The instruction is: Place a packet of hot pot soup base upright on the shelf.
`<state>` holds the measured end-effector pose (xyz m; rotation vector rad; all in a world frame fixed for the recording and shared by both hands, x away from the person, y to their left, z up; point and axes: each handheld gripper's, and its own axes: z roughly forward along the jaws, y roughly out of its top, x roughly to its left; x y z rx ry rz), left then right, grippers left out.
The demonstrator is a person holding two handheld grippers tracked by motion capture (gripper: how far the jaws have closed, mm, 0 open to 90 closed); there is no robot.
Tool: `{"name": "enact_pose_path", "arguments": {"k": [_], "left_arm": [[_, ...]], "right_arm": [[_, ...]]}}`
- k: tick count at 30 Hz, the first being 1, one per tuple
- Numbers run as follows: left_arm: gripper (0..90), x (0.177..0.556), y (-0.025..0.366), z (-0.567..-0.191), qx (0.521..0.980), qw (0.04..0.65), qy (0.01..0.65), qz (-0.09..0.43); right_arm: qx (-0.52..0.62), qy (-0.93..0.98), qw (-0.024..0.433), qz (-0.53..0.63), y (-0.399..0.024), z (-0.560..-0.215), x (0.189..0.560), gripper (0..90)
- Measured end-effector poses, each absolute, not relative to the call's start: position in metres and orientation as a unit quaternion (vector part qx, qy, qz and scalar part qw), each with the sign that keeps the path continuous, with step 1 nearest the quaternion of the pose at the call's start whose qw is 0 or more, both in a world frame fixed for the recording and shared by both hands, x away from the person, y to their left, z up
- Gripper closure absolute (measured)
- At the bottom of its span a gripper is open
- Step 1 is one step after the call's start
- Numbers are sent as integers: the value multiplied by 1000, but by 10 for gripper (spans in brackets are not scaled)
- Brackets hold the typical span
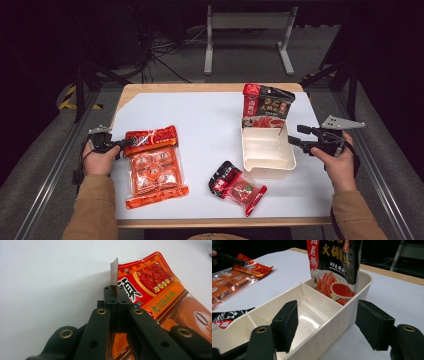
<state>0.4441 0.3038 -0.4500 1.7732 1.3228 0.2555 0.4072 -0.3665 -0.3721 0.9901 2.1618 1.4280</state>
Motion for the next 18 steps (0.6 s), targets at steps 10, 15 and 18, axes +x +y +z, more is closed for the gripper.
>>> {"name": "enact_pose_path", "arguments": {"k": [10,15,18], "left_arm": [[900,436,304,-430,700,475,521,112],[900,430,303,-413,690,500,509,122],[900,426,301,-404,688,508,501,129]], "right_arm": [[354,761,171,517,-365,-366,404,477],[352,757,161,526,-364,-361,401,521],[349,757,158,529,-362,-358,399,538]]}}
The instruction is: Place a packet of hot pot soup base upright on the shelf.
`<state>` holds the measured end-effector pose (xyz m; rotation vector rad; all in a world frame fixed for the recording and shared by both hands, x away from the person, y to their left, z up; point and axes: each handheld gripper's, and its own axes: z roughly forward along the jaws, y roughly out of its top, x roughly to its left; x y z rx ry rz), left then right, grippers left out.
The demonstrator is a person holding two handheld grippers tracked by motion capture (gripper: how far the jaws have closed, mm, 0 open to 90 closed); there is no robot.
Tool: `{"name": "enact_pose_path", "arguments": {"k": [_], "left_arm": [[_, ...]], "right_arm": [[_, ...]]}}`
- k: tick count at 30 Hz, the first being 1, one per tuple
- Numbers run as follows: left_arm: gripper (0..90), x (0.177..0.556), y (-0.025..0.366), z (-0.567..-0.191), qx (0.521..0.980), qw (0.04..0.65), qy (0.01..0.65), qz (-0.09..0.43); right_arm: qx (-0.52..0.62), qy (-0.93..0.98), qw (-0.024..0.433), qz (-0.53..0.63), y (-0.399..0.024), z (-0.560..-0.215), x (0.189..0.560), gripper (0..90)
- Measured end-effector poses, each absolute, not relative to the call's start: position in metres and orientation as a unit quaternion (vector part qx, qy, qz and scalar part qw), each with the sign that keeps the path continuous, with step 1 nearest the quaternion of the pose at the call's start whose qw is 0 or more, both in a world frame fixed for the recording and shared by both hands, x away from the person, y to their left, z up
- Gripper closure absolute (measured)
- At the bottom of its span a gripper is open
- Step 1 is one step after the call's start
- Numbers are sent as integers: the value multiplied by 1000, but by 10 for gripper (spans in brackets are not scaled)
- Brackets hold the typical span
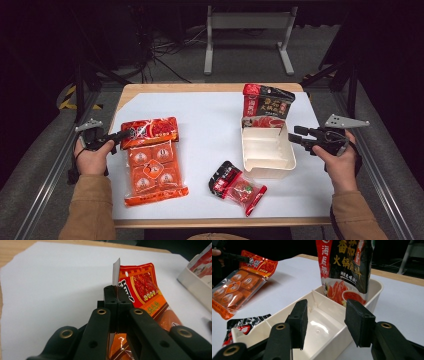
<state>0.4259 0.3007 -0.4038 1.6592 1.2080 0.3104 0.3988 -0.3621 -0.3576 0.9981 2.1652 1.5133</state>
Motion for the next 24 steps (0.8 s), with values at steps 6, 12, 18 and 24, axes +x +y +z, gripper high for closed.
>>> {"name": "enact_pose_path", "arguments": {"k": [6,12,18,24], "left_arm": [[900,418,294,-386,684,524,487,142],[900,410,284,-369,681,542,466,157],[900,403,277,-355,684,553,445,166],[900,392,269,-338,689,564,421,175]], "right_arm": [[340,757,157,535,-358,-351,396,538],[334,756,157,541,-354,-346,393,532],[325,756,151,547,-350,-340,390,539],[314,760,159,547,-345,-334,386,533]]}}
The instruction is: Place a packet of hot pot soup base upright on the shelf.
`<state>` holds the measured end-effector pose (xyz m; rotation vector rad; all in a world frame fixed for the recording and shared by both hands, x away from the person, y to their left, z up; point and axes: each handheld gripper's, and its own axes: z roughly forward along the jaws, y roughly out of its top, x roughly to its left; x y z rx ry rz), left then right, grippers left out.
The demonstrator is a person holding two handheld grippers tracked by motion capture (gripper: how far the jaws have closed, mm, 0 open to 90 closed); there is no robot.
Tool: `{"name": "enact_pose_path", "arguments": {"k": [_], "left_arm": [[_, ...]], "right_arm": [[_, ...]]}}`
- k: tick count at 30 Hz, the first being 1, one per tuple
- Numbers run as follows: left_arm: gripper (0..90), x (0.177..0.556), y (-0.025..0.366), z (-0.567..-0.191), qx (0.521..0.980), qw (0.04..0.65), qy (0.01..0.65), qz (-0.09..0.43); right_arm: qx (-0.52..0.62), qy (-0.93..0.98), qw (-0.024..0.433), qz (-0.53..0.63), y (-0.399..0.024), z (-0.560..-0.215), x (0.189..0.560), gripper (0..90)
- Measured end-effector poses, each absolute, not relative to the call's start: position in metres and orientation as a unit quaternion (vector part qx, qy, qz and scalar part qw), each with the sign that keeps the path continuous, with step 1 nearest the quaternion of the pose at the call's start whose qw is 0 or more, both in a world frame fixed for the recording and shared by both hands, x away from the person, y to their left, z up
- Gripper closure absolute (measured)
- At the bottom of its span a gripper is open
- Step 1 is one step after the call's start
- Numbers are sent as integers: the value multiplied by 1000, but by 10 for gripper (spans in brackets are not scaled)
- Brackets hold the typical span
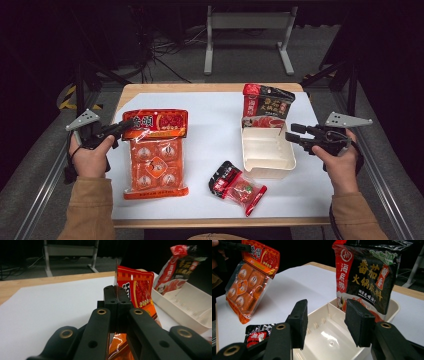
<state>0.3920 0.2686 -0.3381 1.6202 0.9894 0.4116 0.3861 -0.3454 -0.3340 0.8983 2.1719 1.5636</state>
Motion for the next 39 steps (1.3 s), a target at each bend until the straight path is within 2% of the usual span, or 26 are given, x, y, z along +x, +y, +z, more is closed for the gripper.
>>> {"name": "enact_pose_path", "arguments": {"k": [16,39], "left_arm": [[900,366,250,-308,690,601,350,200],[900,336,217,-274,704,628,270,191]], "right_arm": [[314,760,160,546,-342,-332,386,537],[278,766,147,561,-312,-321,388,521]]}}
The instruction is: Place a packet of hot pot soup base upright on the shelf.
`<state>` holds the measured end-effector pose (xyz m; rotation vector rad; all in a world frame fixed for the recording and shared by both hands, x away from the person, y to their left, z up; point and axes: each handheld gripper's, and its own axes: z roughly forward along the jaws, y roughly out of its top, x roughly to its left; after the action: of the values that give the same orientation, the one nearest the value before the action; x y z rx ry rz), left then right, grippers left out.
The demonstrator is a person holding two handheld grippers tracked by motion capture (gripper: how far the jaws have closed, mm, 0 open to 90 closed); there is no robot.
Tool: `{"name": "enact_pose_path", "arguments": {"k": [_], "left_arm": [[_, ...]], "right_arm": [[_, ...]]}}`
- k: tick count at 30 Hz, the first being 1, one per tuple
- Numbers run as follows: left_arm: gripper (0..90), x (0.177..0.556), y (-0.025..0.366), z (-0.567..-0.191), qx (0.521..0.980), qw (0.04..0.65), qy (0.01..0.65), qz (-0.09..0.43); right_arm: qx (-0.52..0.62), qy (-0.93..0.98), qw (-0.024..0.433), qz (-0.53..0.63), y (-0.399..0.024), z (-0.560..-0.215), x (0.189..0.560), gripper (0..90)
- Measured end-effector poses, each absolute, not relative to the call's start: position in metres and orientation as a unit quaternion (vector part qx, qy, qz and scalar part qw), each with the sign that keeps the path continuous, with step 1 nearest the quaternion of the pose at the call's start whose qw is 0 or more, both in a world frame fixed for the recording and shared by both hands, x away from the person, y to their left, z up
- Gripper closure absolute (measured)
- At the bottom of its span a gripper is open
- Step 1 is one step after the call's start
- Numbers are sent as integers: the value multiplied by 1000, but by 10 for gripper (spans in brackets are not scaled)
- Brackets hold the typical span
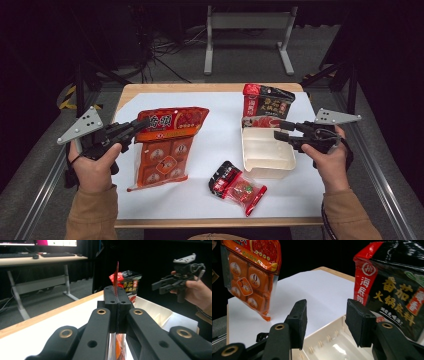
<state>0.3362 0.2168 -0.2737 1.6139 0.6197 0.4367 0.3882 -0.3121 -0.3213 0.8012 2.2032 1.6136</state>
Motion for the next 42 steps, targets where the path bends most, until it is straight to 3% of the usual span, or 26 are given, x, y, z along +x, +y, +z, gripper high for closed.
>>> {"name": "enact_pose_path", "arguments": {"k": [9,19,42], "left_arm": [[900,322,203,-263,715,622,237,213],[900,324,197,-261,710,634,228,206],[900,327,164,-257,711,654,185,183]], "right_arm": [[245,766,124,581,-291,-313,393,478],[211,773,116,586,-262,-312,399,358],[163,782,75,597,-206,-320,409,241]]}}
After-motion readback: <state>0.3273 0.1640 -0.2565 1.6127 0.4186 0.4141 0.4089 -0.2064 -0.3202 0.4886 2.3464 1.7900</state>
